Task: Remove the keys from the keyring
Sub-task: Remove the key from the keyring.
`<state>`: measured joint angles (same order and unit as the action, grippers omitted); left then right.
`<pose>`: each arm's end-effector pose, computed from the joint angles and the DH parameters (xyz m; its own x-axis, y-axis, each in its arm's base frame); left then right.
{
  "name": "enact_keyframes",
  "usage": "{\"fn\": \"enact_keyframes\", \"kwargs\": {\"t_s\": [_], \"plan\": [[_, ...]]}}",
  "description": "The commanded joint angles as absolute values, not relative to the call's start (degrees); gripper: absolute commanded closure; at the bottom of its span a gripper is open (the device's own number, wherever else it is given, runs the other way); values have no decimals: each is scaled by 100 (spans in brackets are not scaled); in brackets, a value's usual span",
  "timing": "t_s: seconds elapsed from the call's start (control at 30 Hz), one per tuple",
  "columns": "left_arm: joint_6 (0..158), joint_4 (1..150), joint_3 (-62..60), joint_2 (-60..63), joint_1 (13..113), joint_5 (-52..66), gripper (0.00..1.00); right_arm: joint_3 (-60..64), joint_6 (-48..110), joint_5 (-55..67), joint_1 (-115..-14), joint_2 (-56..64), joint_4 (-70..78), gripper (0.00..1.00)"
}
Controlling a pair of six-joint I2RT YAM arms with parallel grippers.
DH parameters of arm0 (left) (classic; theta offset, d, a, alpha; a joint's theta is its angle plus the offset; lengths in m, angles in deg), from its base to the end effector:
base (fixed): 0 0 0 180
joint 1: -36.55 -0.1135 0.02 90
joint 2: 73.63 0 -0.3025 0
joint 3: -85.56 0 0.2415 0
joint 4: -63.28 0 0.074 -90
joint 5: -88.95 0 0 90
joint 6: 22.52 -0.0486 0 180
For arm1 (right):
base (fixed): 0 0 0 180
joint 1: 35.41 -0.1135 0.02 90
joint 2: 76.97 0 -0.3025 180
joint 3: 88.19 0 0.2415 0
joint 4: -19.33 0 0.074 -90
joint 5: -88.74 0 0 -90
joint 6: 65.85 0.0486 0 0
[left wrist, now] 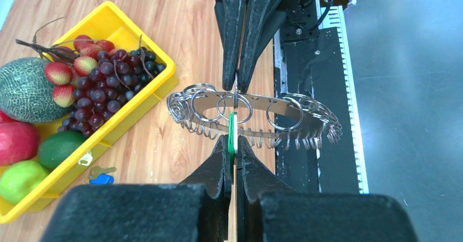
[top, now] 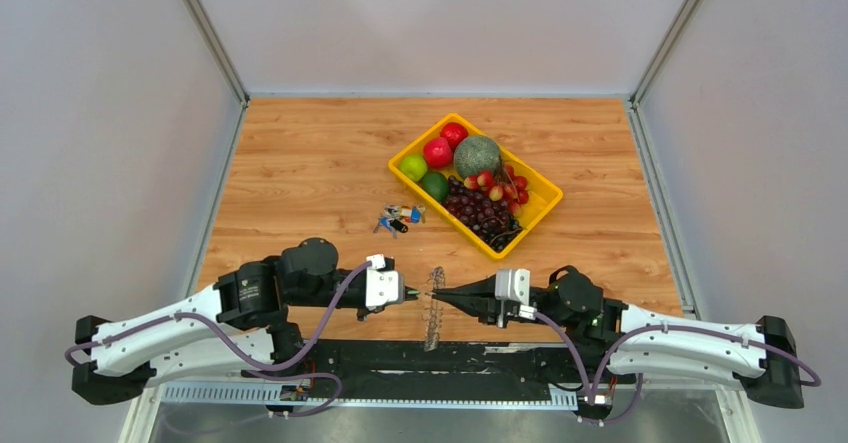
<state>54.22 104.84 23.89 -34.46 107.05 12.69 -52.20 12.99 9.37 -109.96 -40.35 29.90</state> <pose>0.0302 -0.1199 0.3574 0.1211 0.3255 -0.9378 0.9892 0.0390 0.1413 0.0283 0.1360 0.3123 0.2378 0.1465 -0.9602 -0.9680 0.1173 -0.2219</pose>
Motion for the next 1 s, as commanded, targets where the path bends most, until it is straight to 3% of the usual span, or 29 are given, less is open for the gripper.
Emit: {"fn": "enact_keyframes", "kwargs": {"t_s": [0.0,0.37,0.7,0.97], "plan": [[5311,10351,2108,-3444,10708,1458,100,-4903,700,1060,-10977,-4080,2429,100],[5245,10459,2097,-3376,10709,1474,100,-4512,346,1004,-10984,-3670,2051,100],[4937,11099,1713,-2889,10719,1334,100,-3762,1437,536,-10904,-2743,1361,100],[4668,11618,1425,-2753,10721,1261,100,-3333,2607,1042,-10315,-2308,1058,100]]}}
